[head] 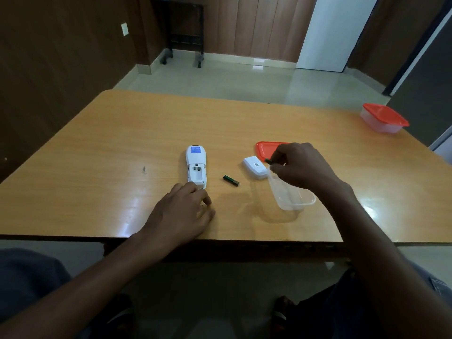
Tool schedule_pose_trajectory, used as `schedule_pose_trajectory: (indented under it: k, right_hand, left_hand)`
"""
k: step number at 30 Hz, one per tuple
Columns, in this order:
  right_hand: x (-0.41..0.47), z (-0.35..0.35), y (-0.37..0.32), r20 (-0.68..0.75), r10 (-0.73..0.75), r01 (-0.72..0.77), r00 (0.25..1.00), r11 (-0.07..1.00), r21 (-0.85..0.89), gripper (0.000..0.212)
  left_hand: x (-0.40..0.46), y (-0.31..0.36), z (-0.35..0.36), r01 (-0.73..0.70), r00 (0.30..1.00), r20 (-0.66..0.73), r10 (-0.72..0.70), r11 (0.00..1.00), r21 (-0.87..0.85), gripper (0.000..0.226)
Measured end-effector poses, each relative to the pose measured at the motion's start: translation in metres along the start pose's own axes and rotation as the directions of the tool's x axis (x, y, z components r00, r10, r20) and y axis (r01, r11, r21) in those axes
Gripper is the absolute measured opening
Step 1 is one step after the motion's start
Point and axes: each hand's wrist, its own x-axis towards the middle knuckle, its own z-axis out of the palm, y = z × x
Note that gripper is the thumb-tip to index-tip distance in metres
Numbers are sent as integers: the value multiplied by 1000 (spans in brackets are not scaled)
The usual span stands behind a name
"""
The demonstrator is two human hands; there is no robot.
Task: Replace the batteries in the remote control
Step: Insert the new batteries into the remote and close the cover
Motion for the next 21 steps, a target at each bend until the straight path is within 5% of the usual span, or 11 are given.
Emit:
schedule_pose_trajectory:
  k: [5,13,21]
  right_hand:
    - [-10,12,-65,85,-111,50,990,848,527,18]
    - [18,57,-101,123,-221,115,967,817,565,21]
    - [37,72,-97,92,-344,269,935,851,451,21]
  left_hand:
    - [9,-5,-7,28,999,43,-29,999,42,29]
    - [12,-26,-12,208,973,-87,-213,977,-55,27]
    - [22,-48,-9,179,968,-139,-209,962,-205,66]
